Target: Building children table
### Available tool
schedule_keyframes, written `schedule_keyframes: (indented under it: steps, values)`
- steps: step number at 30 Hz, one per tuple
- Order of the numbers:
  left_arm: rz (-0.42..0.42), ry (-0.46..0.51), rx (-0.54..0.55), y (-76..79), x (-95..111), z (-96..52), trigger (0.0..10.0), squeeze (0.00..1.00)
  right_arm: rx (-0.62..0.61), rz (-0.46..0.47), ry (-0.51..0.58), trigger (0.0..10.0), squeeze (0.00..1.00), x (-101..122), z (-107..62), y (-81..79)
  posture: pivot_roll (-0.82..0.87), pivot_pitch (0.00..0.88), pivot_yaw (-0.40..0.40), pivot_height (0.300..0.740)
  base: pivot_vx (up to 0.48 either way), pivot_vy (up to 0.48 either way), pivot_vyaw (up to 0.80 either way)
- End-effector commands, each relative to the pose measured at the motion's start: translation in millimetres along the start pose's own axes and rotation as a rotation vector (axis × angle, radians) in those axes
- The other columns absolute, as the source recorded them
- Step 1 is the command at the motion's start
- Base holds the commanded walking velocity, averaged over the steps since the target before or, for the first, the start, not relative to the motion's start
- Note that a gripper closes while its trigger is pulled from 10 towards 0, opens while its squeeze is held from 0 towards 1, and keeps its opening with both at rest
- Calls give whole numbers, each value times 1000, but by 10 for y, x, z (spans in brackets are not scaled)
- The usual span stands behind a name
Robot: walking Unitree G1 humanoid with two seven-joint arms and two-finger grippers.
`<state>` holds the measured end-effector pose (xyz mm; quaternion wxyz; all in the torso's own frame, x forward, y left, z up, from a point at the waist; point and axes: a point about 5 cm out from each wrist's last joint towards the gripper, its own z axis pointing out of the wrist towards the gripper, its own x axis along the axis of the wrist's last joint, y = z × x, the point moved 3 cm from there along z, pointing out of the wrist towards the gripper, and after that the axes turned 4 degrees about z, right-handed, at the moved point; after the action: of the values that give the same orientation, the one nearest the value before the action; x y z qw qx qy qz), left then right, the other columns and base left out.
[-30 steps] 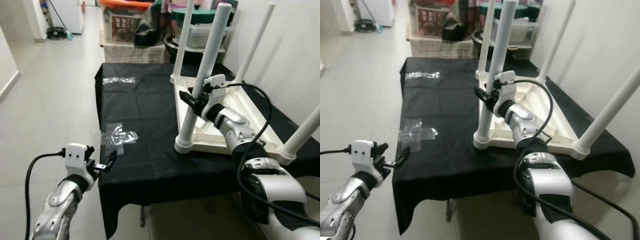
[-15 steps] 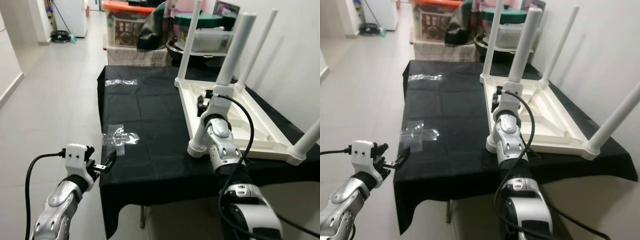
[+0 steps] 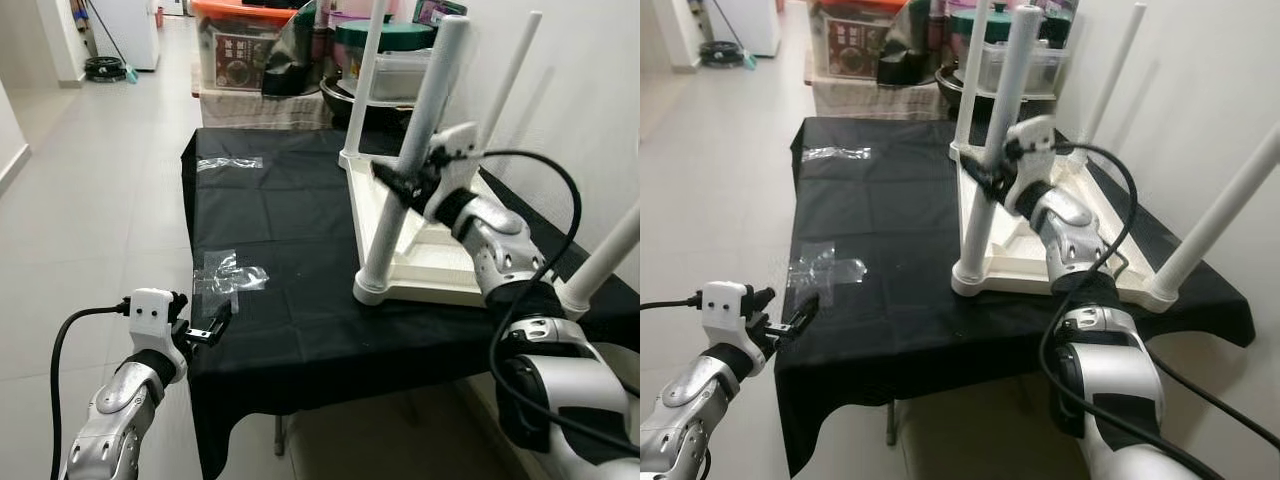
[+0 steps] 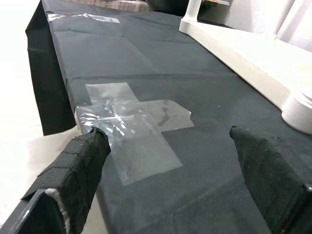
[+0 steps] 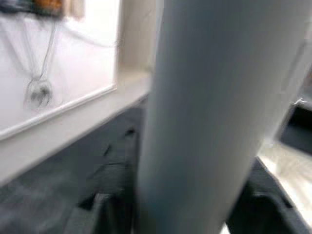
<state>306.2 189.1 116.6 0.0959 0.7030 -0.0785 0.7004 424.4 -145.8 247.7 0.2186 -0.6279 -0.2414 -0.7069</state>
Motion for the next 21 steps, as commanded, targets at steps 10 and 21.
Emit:
schedule_keyframes:
  steps: [10, 21]
  values:
    - [2, -13, -1, 20, -45, -27, 10000, 0, -640, -28, -280, 0, 0, -613, -169, 370, 65, 0, -118, 740, 0, 0, 0]
    - [3, -28, -19, 37, -61, -29, 10000, 0, -892, 108, -196, 10000, 0, -933, -322, 63, 50, 0, -88, 740, 0, 0, 0]
